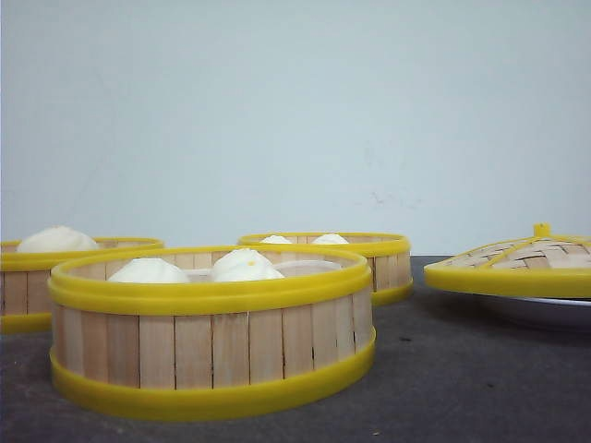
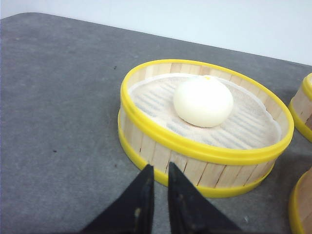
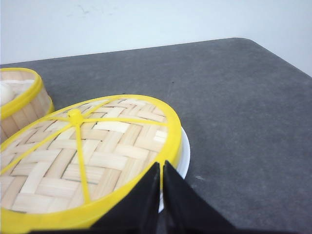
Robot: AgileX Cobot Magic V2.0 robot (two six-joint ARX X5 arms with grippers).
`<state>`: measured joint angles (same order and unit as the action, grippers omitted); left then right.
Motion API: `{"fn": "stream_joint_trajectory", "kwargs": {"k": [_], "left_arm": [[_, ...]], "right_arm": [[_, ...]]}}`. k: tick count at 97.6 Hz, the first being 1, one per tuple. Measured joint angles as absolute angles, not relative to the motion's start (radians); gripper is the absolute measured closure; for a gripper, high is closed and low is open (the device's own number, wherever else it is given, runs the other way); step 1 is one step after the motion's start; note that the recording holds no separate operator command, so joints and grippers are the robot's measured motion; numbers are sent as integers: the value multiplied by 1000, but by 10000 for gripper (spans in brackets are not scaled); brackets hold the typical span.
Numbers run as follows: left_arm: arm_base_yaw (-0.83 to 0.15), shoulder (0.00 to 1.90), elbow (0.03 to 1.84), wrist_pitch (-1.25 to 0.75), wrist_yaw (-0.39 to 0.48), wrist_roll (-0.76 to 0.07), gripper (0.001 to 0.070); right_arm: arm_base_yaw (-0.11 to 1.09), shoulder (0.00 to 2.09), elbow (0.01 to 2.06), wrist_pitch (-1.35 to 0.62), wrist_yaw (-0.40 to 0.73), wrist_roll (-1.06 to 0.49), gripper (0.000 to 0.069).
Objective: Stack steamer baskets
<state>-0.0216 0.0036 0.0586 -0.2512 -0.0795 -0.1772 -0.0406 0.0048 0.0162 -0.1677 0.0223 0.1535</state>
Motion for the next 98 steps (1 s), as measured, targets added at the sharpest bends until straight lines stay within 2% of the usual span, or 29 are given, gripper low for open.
{"fn": "stream_joint_trajectory", "kwargs": {"k": [29, 65, 77, 98], "left_arm": [[-22, 4, 59, -251, -79, -238, 684], [-22, 19, 75, -282, -79, -311, 686], [-22, 80, 168, -295, -79, -322, 686], [-22, 273, 449, -309, -79, -312, 686]], "right_arm": [[-41, 5, 16, -168, -78, 243, 685], [-41, 19, 46, -97, -84, 420, 685], [-41, 92, 155, -100, -84, 442, 685], [-41, 329, 467, -158, -84, 399, 685]]}}
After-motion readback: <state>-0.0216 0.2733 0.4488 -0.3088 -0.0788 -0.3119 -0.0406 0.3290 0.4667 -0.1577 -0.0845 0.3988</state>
